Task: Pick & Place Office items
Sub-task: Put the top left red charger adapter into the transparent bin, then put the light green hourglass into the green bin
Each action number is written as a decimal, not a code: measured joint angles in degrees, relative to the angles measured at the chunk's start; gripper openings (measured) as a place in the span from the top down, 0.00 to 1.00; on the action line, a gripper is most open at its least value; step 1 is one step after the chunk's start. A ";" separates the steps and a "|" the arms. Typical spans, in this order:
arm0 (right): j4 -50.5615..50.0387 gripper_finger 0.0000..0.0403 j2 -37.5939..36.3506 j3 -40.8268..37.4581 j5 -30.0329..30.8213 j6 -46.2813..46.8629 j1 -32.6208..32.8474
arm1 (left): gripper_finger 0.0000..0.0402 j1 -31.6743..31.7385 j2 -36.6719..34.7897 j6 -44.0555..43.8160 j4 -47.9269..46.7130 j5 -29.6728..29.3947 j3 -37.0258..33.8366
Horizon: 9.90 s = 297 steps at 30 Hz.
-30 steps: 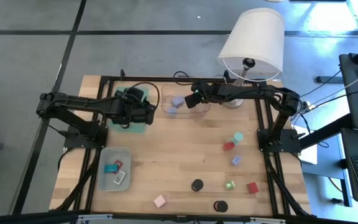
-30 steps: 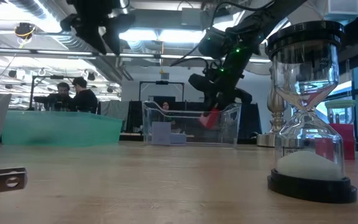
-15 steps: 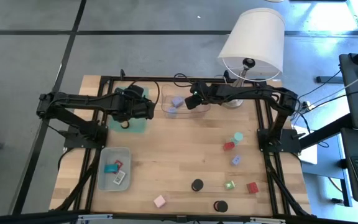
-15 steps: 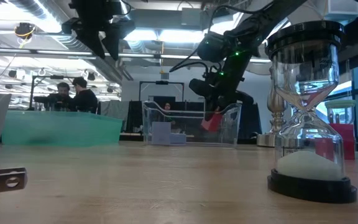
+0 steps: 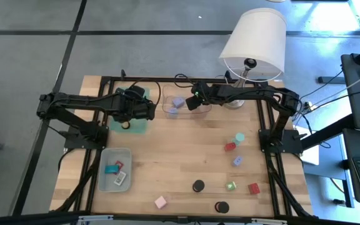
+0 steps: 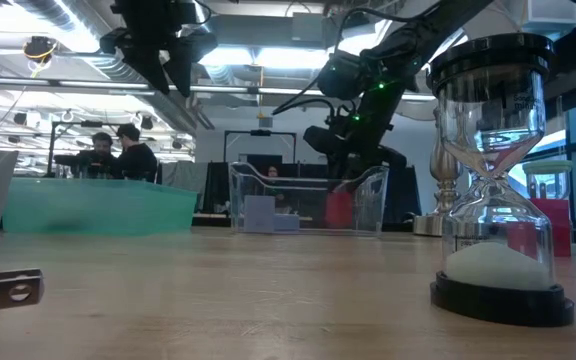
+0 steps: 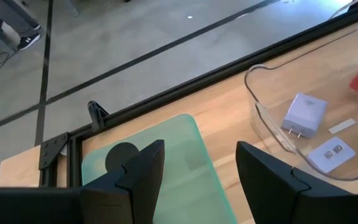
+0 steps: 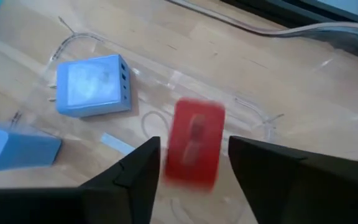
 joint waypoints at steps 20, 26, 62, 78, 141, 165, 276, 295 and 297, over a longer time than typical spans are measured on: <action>-13.04 0.41 -21.92 7.23 -1.48 -11.81 6.64 | 0.51 0.00 -0.02 1.98 0.00 -0.12 0.00; -32.26 0.42 -33.99 7.23 -6.87 -10.58 11.06 | 0.51 0.00 -0.02 1.95 0.22 -0.85 0.00; -41.04 0.14 -44.87 -22.85 -0.03 35.39 39.13 | 0.51 -0.20 -0.02 1.95 20.57 10.32 0.00; -30.54 0.14 -44.87 -32.85 1.98 40.69 38.97 | 0.51 -0.20 -0.02 1.98 20.59 10.29 0.00; 25.67 0.51 -41.24 -1.55 8.61 -0.44 34.40 | 0.27 -10.64 6.47 100.23 97.57 31.50 -0.02; 26.52 0.51 -41.27 -1.55 1.56 -3.06 31.93 | 0.51 -8.81 6.47 96.06 97.05 34.16 -0.02; -3.62 0.04 -47.63 -1.57 9.02 1.32 29.35 | 0.47 29.94 10.03 38.50 -1.84 50.47 0.16; -3.64 0.04 -47.63 -1.57 8.82 1.36 29.35 | 0.47 29.92 10.01 38.90 -3.19 46.69 -3.96; -3.64 0.04 -47.63 -1.57 8.84 1.33 29.35 | 0.46 29.94 10.01 38.51 -2.89 46.65 -3.96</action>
